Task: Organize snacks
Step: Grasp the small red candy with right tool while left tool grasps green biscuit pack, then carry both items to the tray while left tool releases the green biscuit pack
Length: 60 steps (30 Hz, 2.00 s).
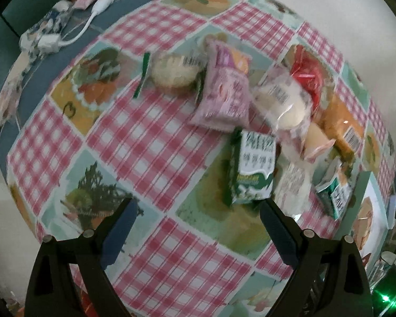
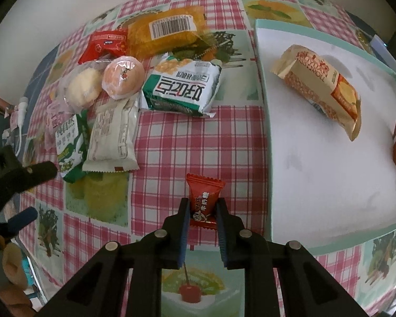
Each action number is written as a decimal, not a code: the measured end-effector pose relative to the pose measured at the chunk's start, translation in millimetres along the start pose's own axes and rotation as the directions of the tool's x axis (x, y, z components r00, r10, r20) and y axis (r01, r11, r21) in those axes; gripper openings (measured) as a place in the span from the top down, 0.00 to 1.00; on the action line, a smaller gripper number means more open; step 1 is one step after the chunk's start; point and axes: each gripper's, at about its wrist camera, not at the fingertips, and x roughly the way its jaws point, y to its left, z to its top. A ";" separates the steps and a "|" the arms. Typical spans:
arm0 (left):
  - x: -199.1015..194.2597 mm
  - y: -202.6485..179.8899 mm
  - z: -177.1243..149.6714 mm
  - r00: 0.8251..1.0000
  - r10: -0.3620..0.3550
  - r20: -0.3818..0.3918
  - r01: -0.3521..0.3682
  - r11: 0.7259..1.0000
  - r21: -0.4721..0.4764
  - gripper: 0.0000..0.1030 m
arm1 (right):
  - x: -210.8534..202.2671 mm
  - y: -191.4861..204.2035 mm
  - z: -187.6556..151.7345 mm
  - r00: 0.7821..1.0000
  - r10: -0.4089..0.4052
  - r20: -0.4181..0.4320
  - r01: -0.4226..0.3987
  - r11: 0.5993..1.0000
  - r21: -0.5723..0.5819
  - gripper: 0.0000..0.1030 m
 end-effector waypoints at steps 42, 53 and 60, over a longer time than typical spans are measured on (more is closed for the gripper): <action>-19.7 -63.9 20.9 0.991 -0.016 0.130 -0.008 0.984 0.179 0.60 | -19.6 4.8 12.3 0.998 0.037 0.051 -0.036 0.999 -0.005 0.81; -68.6 -57.2 10.1 0.973 -0.095 0.209 0.053 0.978 0.200 0.60 | -62.1 -11.6 11.8 0.987 0.047 0.152 -0.052 0.998 0.027 0.81; -78.7 -74.3 -5.0 0.970 -0.132 0.204 0.078 0.965 0.252 0.60 | -82.6 -48.3 14.3 0.981 -0.023 0.195 -0.002 0.992 0.130 0.81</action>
